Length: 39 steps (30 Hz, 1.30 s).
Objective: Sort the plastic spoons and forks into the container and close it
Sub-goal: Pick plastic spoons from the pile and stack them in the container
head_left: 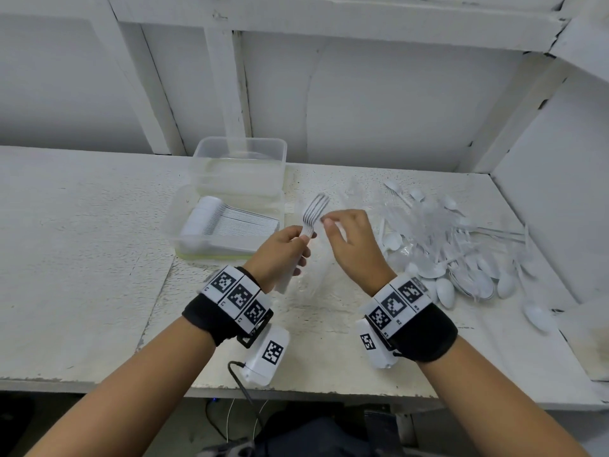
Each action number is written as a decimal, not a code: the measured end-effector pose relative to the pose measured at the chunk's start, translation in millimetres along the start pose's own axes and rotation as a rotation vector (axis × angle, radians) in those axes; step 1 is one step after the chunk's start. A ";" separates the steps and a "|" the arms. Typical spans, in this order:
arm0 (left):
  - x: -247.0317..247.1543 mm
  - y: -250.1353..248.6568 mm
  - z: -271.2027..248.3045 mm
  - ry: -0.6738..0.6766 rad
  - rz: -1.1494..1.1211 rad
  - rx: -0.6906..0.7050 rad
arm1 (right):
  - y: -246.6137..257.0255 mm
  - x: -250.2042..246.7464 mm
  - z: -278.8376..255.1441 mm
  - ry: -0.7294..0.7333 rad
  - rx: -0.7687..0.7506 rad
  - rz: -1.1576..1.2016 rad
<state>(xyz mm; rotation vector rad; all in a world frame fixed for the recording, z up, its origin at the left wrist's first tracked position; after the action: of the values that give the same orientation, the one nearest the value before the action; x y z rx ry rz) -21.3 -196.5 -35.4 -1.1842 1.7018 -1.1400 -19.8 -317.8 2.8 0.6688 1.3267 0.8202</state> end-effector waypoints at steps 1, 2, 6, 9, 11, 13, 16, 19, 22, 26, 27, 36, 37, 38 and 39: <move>-4.0 -3.9 -0.3 0.004 0.124 0.018 | 6.0 -7.5 0.1 -0.041 -0.061 -0.007; -6.8 -7.2 -0.8 0.023 0.236 0.028 | 12.4 -13.1 -0.3 -0.062 -0.126 -0.026; -13.3 -10.2 -4.4 0.132 0.608 0.017 | 32.9 -0.6 -7.2 0.065 -0.414 -0.365; -19.0 -6.8 -8.9 0.178 0.612 -0.019 | 33.1 25.7 -16.2 0.220 -0.560 -0.563; -21.1 -6.7 -11.5 0.206 0.608 -0.017 | 33.1 35.9 -19.3 0.267 -0.599 -0.600; -20.6 -7.7 -13.8 0.230 0.631 -0.001 | 35.0 43.8 -20.5 0.300 -0.624 -0.605; -23.0 -7.7 -16.7 0.250 0.645 0.004 | 38.4 54.2 -18.6 0.339 -0.626 -0.592; -43.1 -15.7 -14.6 0.193 0.660 0.045 | 41.3 57.7 -8.7 0.323 -0.601 -0.569; -96.1 -38.4 -6.4 -0.065 0.673 0.141 | 41.1 56.2 11.8 0.297 -0.473 -0.540; -190.7 -47.1 1.2 -0.444 0.680 0.089 | 47.1 67.6 40.7 0.332 -0.318 -0.584; -209.3 -43.4 3.5 -0.491 0.704 0.048 | 50.2 72.7 48.1 0.343 -0.290 -0.580; -236.4 14.7 18.4 -0.309 0.375 -0.307 | 64.3 143.6 88.1 0.582 -0.200 -0.659; -236.3 15.9 19.6 -0.311 0.350 -0.307 | 65.7 149.3 90.3 0.611 -0.211 -0.667; -237.0 17.2 20.4 -0.316 0.329 -0.306 | 66.4 154.7 91.8 0.645 -0.218 -0.677; -238.1 18.1 21.0 -0.321 0.313 -0.305 | 66.2 159.9 92.5 0.689 -0.215 -0.688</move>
<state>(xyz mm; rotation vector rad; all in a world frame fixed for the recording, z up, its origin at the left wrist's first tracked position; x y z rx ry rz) 60.6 28.7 -37.7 -1.1553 1.7659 -0.4843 70.8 -145.2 -20.2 -0.2902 1.8888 0.6150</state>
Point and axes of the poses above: each hand's wrist, its own z-axis towards the middle knuckle, its own x-axis out of the palm, y = z × x, the point moved 9 cm from there along z, towards the middle knuckle, and after that the axes turned 2 degrees about y, right-handed, at the moved point
